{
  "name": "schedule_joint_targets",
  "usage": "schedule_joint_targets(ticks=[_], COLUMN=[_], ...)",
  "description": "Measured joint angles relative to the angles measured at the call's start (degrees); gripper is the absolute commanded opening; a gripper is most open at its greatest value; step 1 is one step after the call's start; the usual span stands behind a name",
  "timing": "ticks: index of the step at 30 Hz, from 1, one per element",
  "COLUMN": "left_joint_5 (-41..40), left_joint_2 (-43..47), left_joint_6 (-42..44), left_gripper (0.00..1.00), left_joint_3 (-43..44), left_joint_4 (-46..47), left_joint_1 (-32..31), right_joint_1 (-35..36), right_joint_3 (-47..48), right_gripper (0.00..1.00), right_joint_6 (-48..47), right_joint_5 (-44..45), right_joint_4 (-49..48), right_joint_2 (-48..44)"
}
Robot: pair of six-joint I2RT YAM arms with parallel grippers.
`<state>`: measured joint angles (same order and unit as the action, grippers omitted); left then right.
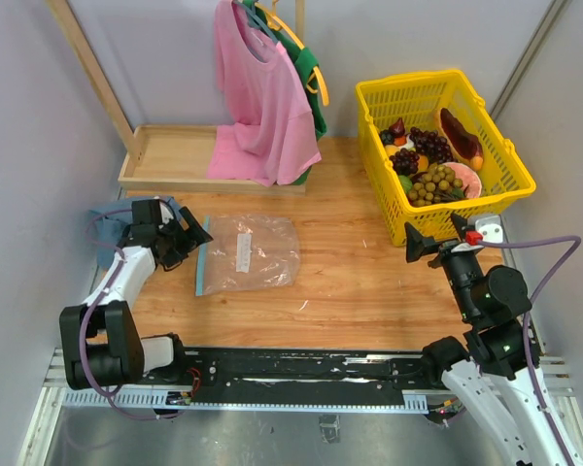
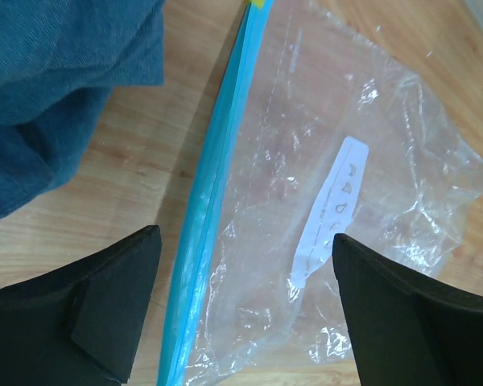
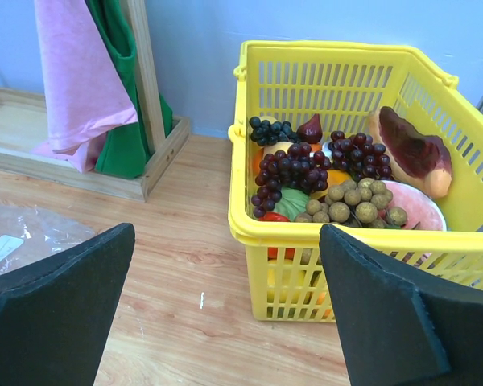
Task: Place the food in the zip-top bag and seal the zipper
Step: Pick up the zipper food storage bag at the center of the board.
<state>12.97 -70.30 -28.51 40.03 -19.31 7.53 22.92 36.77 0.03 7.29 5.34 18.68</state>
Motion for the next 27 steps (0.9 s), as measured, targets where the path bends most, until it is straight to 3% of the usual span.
schedule_joint_targets(ticks=[9,13,20,27], left_joint_5=[2.89,4.70,7.32,10.82], left_joint_2=[-4.66,-6.40,-5.57,-5.09], left_joint_6=[-0.44,-0.68,-1.29,-2.34], left_gripper=[0.86,0.78,0.51,0.49], left_joint_3=[-1.73,-2.49,-2.60,-4.46], left_joint_4=[3.10,3.98,5.57,8.76], left_joint_1=[-0.26,-0.98,-1.60,-2.27], right_joint_1=[0.02,0.02,0.04,0.11], right_joint_3=[-0.33,-0.35,-0.35,-0.35], right_gripper=[0.98,0.98,0.98,0.98], right_joint_6=[0.00,-0.02,-0.11,-0.33], right_joint_5=[-2.03,-3.21,-4.28,-4.33], right_joint_4=[-0.90,-1.03,-1.03,-0.90], right_joint_2=[-0.07,-0.02,0.42,1.40])
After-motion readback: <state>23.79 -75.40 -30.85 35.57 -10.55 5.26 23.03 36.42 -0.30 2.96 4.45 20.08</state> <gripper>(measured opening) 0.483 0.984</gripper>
